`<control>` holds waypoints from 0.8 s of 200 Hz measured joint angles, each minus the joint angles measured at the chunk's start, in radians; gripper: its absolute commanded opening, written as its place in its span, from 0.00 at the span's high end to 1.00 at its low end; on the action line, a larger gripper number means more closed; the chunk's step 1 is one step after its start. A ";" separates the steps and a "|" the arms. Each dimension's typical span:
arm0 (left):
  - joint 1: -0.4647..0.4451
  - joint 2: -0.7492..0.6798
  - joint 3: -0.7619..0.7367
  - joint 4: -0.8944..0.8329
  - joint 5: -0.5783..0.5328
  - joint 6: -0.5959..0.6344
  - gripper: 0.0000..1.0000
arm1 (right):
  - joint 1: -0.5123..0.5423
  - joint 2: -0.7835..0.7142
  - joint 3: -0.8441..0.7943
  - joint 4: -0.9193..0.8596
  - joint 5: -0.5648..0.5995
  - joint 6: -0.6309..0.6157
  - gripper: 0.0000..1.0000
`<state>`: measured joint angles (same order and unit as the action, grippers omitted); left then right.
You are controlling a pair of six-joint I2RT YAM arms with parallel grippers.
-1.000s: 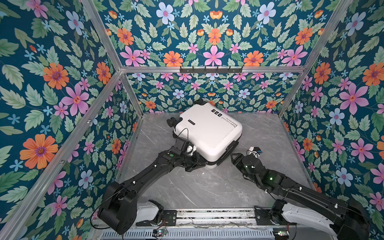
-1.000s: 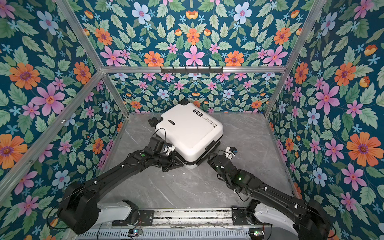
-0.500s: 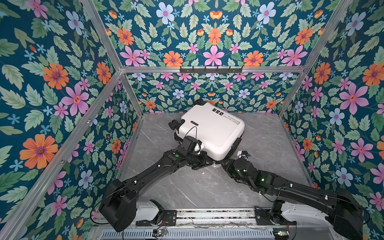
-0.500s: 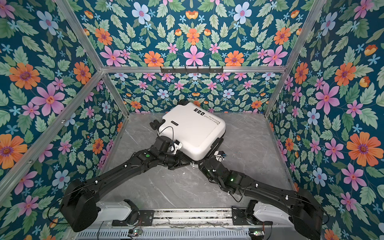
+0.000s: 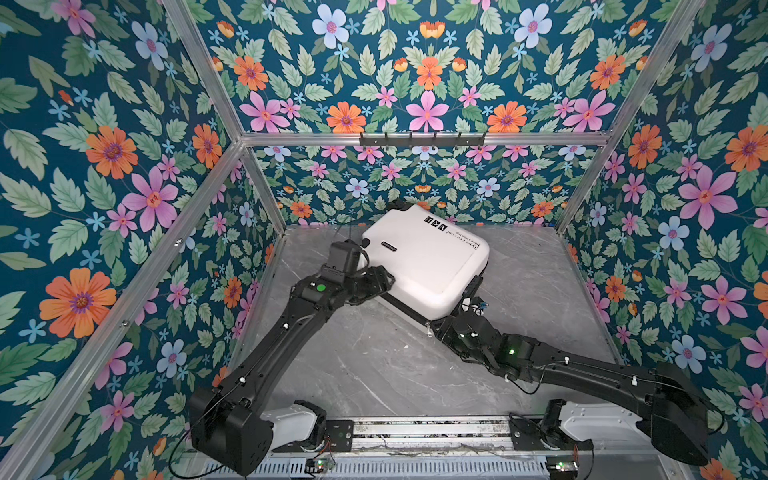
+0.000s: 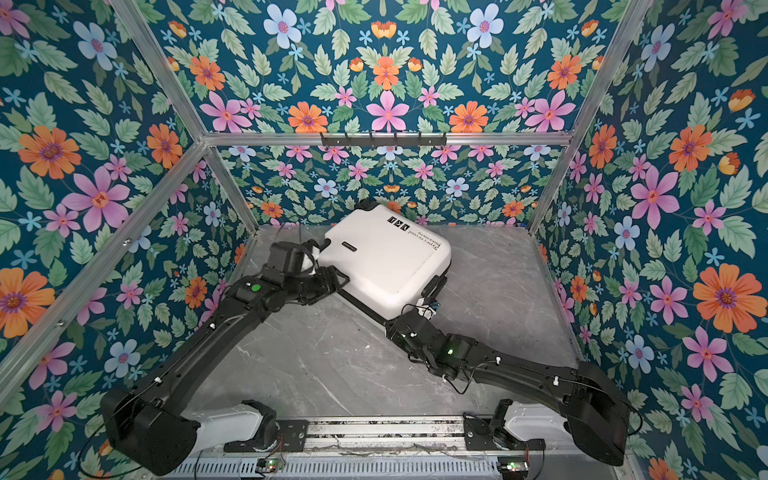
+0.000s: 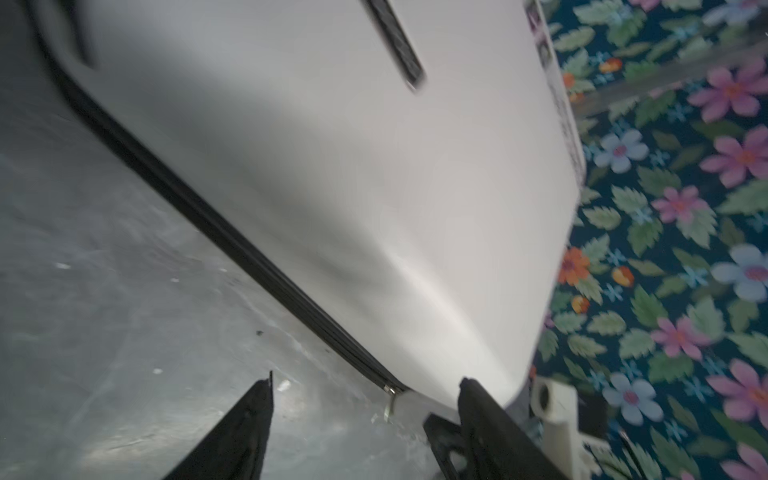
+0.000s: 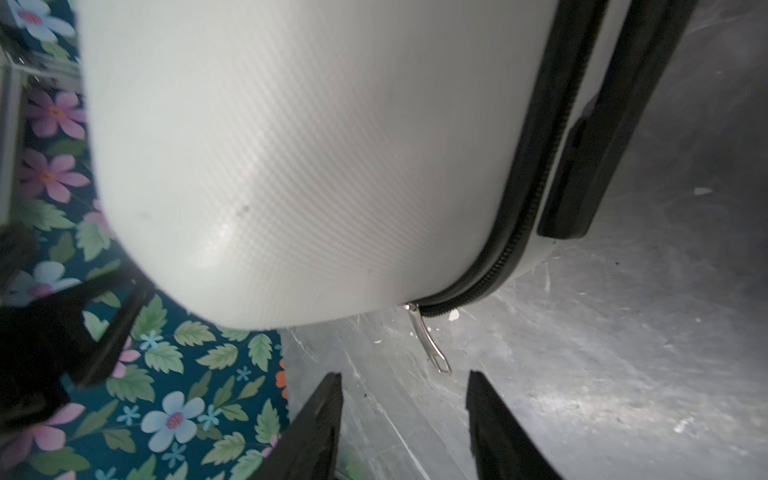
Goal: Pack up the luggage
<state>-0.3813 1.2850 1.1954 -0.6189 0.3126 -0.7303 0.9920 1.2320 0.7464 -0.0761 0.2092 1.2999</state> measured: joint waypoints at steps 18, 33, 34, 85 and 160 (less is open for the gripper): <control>0.095 0.036 0.014 -0.042 -0.011 0.003 0.28 | 0.000 0.016 0.011 -0.002 -0.023 -0.064 0.45; 0.145 0.042 0.008 -0.047 -0.006 0.002 0.28 | 0.000 0.028 0.014 -0.008 -0.029 -0.102 0.44; 0.147 0.042 0.008 -0.047 -0.005 0.002 0.28 | 0.000 0.029 0.015 -0.008 -0.031 -0.105 0.44; 0.237 0.039 -0.050 0.019 0.031 -0.035 0.28 | 0.029 0.013 -0.026 0.065 0.043 -0.206 0.43; 0.329 0.031 -0.141 0.135 0.079 -0.105 0.29 | 0.060 -0.007 -0.193 0.345 0.120 -0.172 0.43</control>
<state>-0.0525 1.3155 1.0546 -0.4839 0.3916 -0.8349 1.0515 1.2247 0.5537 0.2691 0.3290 1.1275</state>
